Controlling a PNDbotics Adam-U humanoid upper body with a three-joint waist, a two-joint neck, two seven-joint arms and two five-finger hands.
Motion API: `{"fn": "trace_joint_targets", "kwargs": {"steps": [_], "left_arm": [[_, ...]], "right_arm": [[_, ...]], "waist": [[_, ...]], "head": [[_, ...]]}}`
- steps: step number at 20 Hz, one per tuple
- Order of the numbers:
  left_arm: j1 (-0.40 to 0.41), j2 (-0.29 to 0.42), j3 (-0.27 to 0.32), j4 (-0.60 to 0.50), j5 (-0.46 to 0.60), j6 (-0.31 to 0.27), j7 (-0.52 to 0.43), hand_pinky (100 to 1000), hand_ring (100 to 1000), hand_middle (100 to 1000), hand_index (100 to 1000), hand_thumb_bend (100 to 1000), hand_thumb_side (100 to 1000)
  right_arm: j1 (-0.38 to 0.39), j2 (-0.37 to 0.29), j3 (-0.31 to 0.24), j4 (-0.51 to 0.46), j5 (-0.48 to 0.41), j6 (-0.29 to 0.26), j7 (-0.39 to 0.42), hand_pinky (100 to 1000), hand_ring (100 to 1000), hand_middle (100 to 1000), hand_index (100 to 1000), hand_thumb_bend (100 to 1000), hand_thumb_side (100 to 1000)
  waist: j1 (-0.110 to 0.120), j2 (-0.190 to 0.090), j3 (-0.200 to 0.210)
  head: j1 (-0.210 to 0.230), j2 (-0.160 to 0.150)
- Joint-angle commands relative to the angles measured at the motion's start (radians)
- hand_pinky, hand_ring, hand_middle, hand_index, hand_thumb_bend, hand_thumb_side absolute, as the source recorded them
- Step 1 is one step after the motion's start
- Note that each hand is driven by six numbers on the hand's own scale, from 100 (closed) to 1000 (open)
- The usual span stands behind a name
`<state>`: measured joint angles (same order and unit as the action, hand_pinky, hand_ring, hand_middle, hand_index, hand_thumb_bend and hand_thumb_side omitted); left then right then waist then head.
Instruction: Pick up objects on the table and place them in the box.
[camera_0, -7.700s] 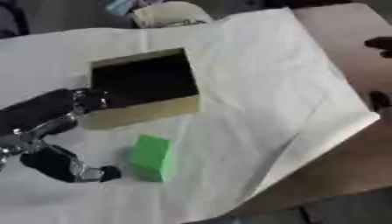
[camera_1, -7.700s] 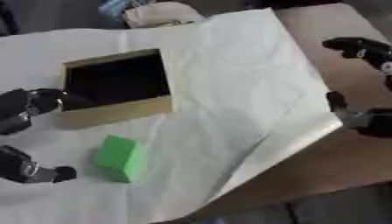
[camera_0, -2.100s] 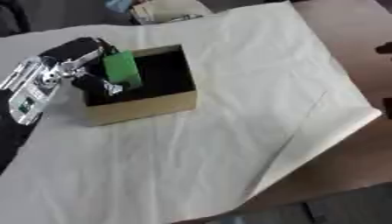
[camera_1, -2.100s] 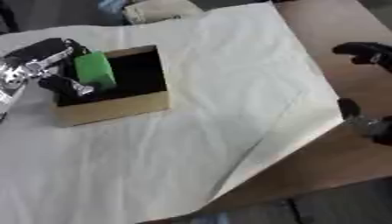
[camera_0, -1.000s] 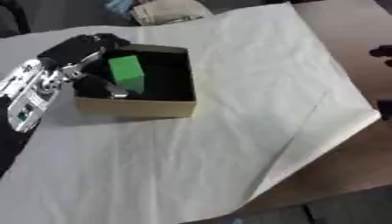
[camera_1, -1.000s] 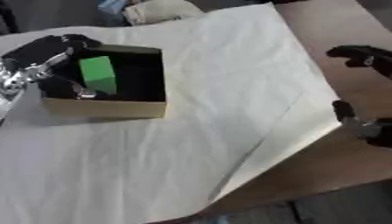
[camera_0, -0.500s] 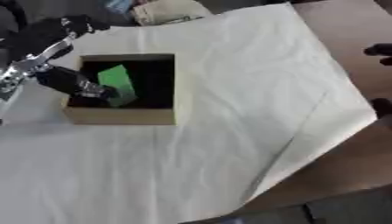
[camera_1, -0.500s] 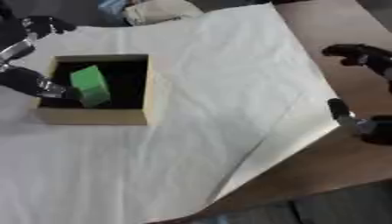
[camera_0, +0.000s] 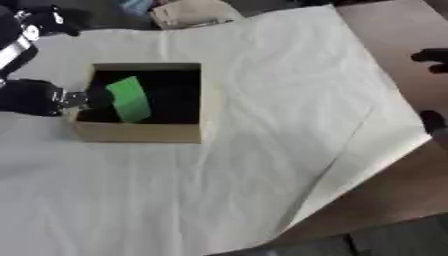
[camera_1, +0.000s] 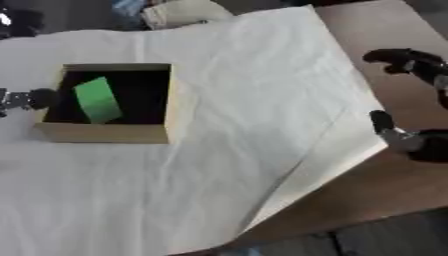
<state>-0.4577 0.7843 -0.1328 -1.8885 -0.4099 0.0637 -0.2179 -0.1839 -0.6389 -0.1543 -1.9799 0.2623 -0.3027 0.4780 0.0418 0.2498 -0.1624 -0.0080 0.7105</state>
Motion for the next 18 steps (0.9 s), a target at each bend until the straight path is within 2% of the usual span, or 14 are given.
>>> {"fn": "trace_joint_targets", "kwargs": {"steps": [1,8,18], "left_arm": [[0.006,0.026,0.034,-0.039,0.023,0.011,0.016,871,788,781,937,727,759],[0.079,0.0,0.068,-0.105,0.054,0.003,0.049,871,780,768,932,643,749],[0.181,-0.078,0.112,-0.111,0.073,-0.044,0.095,869,754,745,928,501,722]], "right_arm": [[-0.003,-0.019,-0.014,-0.02,-0.001,0.003,-0.005,898,1000,913,1000,100,100],[-0.002,-0.018,-0.014,-0.02,0.0,0.005,-0.006,898,1000,913,1000,100,100],[0.002,-0.015,-0.017,-0.02,0.003,0.007,-0.008,898,1000,912,1000,100,100]], "waist": [[-0.005,-0.017,0.003],[-0.007,-0.015,0.013],[-0.01,-0.014,0.022]], "head": [[-0.005,-0.011],[-0.001,-0.01],[-0.002,-0.001]]}}
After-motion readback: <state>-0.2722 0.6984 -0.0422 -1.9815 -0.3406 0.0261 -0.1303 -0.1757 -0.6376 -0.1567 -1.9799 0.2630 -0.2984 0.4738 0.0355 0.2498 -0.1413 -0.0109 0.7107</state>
